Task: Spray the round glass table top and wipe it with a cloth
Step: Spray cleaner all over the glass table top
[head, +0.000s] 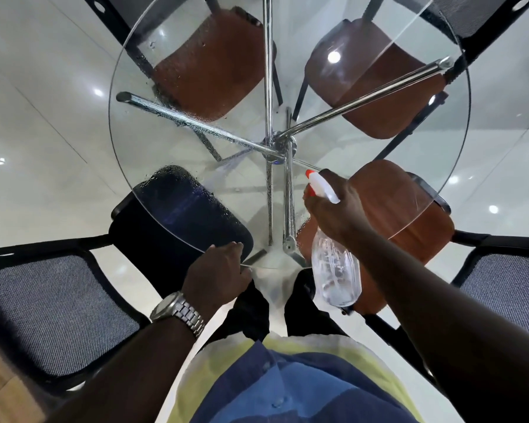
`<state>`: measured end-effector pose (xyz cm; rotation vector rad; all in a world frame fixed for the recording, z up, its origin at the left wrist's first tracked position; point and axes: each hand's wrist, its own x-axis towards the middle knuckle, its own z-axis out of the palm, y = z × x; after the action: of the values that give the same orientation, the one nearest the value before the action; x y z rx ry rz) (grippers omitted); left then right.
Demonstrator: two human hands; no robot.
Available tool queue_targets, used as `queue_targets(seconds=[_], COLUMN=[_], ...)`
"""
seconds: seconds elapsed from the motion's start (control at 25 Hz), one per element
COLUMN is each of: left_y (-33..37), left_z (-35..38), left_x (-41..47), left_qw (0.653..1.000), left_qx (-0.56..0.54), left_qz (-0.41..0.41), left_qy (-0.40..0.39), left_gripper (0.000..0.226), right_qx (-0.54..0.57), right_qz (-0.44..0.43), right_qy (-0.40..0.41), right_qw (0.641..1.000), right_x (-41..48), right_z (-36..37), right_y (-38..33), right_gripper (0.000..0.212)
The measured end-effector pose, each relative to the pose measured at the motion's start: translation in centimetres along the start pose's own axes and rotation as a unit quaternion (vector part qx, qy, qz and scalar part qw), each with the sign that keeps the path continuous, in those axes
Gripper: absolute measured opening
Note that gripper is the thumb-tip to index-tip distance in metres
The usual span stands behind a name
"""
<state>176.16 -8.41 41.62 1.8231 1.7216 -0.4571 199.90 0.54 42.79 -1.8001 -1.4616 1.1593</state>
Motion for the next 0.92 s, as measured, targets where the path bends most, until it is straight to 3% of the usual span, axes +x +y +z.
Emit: queue_targets(seconds=[0.24,0.48,0.92], left_y=[1.2,1.4,3.3], left_z=[0.6,1.5,1.5], left_x=[0.4,0.4,0.7], left_qw=[1.0,0.999,0.998], left_qx=[-0.015,-0.037,-0.044], left_qz=[0.015,0.021,0.042], left_qy=[0.001,0.008,0.026], left_gripper=[0.056,0.069,0.07], right_qx=[0.004,-0.001,-0.006], right_qz=[-0.004,-0.016,-0.033], right_qy=[0.022,0.036,0.044], right_qw=[1.0,0.999,0.998], right_x=[1.3,1.6,-0.4], right_z=[-0.3,-0.7,-2.9], right_y=[-1.5,-1.4,2.0], right_gripper=[0.006,0.005,0.007])
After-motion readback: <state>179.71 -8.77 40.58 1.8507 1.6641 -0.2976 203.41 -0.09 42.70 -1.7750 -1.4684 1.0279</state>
